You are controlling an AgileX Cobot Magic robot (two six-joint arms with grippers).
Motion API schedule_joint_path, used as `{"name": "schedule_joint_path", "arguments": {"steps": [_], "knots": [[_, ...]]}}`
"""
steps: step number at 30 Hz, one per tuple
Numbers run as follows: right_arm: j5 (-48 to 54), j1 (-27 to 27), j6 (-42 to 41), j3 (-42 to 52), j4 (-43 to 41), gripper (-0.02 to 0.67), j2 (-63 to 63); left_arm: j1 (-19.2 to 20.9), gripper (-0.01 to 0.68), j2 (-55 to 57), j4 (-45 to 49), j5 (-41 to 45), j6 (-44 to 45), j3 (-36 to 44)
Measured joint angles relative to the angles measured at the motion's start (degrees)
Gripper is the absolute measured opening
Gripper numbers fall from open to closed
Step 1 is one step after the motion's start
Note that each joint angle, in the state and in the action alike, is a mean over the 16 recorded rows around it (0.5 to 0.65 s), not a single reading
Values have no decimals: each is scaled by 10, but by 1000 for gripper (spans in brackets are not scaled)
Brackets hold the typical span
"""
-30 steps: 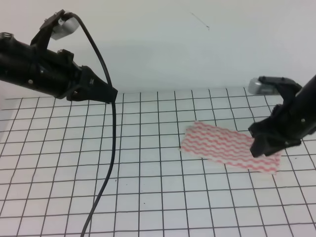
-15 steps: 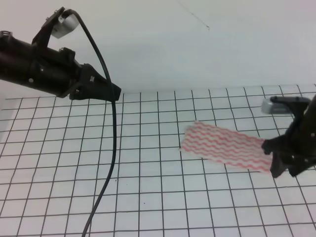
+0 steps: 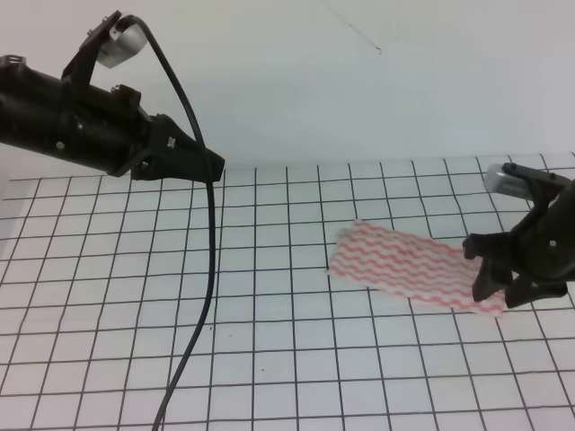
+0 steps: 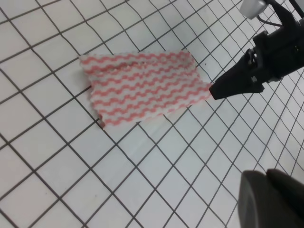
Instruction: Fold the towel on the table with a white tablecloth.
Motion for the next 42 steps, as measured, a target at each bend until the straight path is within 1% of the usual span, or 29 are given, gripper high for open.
{"name": "schedule_joint_path", "arguments": {"steps": [9,23,27,31,36,42], "knots": [[-3,0,29,0,-26,343,8,0,0,0,0,-1,0,0],[-13,0,34,0,-8,335,39,0,0,0,-1,0,3,0],[-15,0,30,0,-6,319,45,0,0,0,-1,1,3,0],[-14,0,22,-1,-4,267,50,0,0,0,-1,1,2,0],[-11,0,6,-2,-9,169,47,0,0,0,-1,1,2,0],[3,0,-12,-16,-39,56,31,0,0,0,-1,1,1,0]]}}
